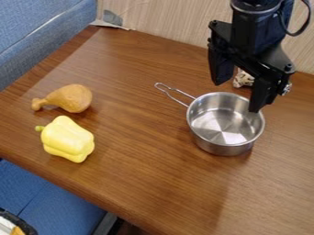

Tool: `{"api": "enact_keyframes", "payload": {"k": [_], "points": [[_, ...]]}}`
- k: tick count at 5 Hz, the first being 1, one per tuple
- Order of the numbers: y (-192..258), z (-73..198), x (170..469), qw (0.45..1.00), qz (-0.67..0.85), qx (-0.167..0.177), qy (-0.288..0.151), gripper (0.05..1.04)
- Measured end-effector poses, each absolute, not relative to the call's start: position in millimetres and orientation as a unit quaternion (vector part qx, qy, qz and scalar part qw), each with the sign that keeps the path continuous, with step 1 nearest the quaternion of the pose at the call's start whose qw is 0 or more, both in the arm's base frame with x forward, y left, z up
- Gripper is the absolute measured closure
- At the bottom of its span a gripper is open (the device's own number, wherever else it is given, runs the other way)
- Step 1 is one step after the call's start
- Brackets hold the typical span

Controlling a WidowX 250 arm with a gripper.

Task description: Move the drumstick chicken to the lower right side of the table

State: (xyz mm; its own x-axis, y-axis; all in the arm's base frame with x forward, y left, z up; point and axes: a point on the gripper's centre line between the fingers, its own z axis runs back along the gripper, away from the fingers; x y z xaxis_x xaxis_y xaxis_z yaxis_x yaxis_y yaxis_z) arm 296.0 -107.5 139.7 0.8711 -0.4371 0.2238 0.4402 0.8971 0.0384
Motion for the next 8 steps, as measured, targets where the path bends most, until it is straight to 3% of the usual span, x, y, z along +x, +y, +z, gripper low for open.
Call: {"api": "enact_keyframes", "payload": {"k": [2,4,6,7,8], "points": [[-87,130,287,0.976,-0.195,0.003,-0.093,0.084],[-16,143,272,0.974,-0.210,0.013,-0.079,0.083],[55,144,254,0.953,-0.302,0.010,-0.020,0.084],[80,138,248,0.949,-0.312,0.038,0.023,0.084],[113,130,242,0.943,-0.327,0.042,0.043,0.084]]}}
